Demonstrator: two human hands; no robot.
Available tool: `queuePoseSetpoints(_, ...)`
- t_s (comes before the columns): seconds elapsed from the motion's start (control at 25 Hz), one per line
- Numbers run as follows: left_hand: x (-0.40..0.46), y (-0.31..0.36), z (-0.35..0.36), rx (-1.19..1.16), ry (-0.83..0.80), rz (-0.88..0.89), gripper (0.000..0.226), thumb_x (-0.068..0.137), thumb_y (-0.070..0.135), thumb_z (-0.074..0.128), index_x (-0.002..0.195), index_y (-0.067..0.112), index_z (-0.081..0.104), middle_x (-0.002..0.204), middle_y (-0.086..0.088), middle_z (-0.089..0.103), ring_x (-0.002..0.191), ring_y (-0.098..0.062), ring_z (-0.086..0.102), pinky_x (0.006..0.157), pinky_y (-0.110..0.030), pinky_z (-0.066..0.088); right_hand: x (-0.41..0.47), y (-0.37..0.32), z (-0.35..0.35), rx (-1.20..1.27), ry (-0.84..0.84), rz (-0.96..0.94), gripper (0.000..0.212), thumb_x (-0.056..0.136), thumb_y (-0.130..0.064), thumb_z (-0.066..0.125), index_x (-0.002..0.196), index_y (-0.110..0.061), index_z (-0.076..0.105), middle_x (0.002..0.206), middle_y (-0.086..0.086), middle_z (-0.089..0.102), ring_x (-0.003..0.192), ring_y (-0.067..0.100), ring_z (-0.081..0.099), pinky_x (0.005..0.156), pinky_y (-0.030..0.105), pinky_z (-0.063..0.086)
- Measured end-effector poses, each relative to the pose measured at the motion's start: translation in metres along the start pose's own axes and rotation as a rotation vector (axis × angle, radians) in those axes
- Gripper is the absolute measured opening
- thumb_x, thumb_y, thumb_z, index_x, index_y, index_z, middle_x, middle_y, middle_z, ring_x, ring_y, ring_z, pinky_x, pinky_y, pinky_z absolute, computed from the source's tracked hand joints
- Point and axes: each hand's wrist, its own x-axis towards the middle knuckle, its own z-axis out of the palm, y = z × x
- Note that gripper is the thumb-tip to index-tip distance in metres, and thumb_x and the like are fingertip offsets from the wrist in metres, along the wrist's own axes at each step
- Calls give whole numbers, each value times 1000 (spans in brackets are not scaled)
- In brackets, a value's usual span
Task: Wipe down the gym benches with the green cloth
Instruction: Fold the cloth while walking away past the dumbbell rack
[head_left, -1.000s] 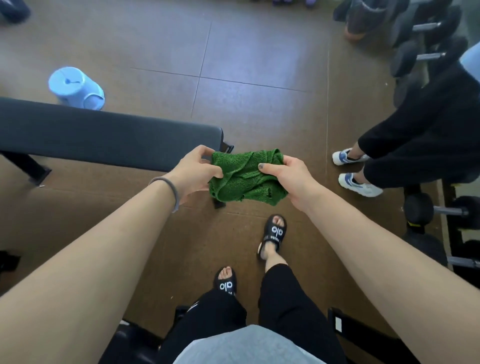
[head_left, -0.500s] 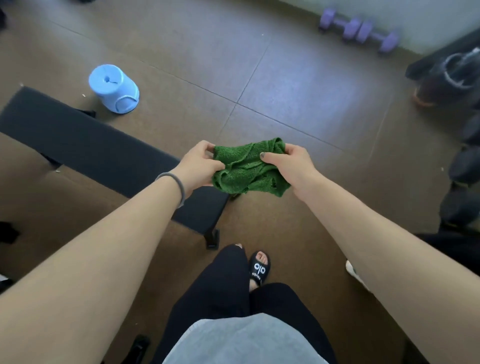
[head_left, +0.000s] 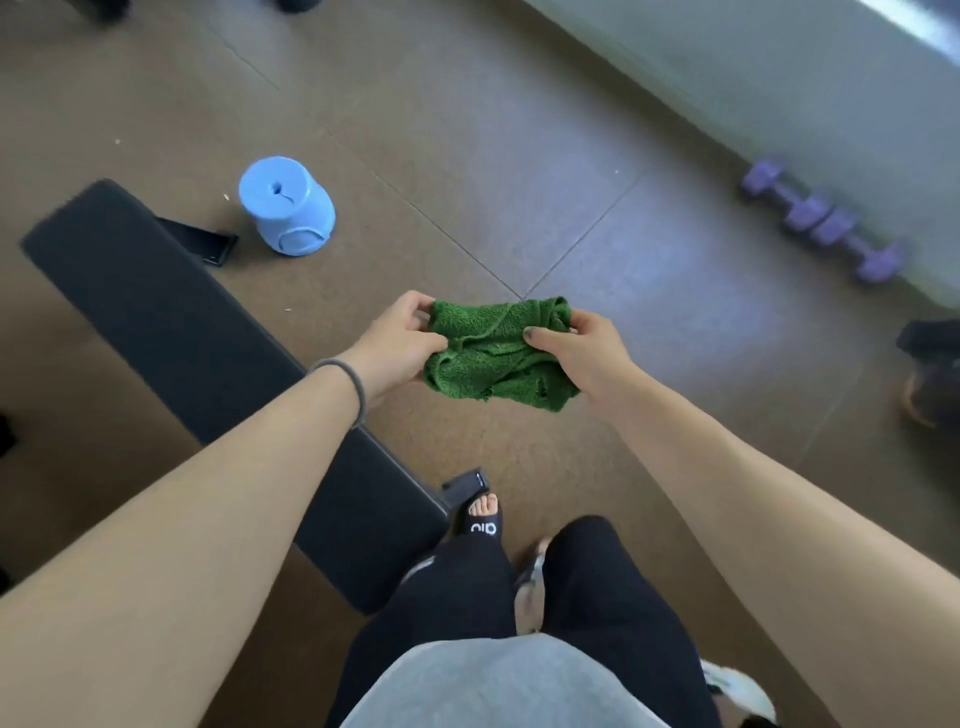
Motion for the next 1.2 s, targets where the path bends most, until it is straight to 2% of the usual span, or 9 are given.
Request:
queuePoseSetpoints(0.2, 77, 60, -27, -72, 150, -46, 32, 98, -2, 54, 124, 18, 53, 123, -13, 67, 109, -30, 69, 90, -52, 61, 100, -95, 3, -142, -145, -51, 9, 91, -24, 77, 91, -30, 71, 97, -4, 78, 89, 19, 77, 88, 42, 63)
queuePoseSetpoints(0.32, 115, 90, -44, -118, 271, -71, 30, 97, 0, 55, 119, 21, 54, 122, -11, 68, 109, -31, 69, 94, -55, 59, 166, -145, 14, -234, -230, -83, 8, 89, -23, 77, 91, -30, 73, 98, -1, 79, 92, 23, 77, 90, 45, 62)
queuePoseSetpoints(0.52, 159, 125, -85, -235, 441, -116, 32, 97, 5, 59, 123, 23, 54, 122, -7, 67, 108, -28, 69, 94, -53, 59, 242, -232, 56, -371, -401, -133, 10, 91, -21, 76, 100, -23, 76, 98, 1, 79, 91, 23, 76, 87, 45, 63)
queuePoseSetpoints(0.72, 211, 138, -155, -359, 573, -135, 38, 98, 4, 58, 132, 19, 53, 123, -7, 66, 110, -25, 68, 95, -46, 58, 311, -295, 137, -502, -513, -197, 11, 90, -21, 76, 100, -22, 76, 98, 2, 79, 93, 23, 75, 89, 45, 62)
queuePoseSetpoints(0.88, 281, 129, -237, -455, 611, -156, 36, 98, 1, 58, 130, 16, 53, 121, -9, 66, 109, -29, 69, 92, -50, 60, 384, -335, 231, -580, -561, -227, 15, 89, -21, 77, 104, -18, 77, 99, 5, 79, 94, 25, 75, 91, 46, 61)
queuePoseSetpoints(1.2, 466, 64, -396, -519, 703, -223, 33, 94, 3, 59, 114, 30, 57, 118, 2, 69, 110, -23, 69, 96, -55, 57, 560, -369, 434, -732, -593, -248, 10, 91, -24, 75, 100, -23, 73, 96, 0, 76, 92, 22, 73, 89, 43, 61)
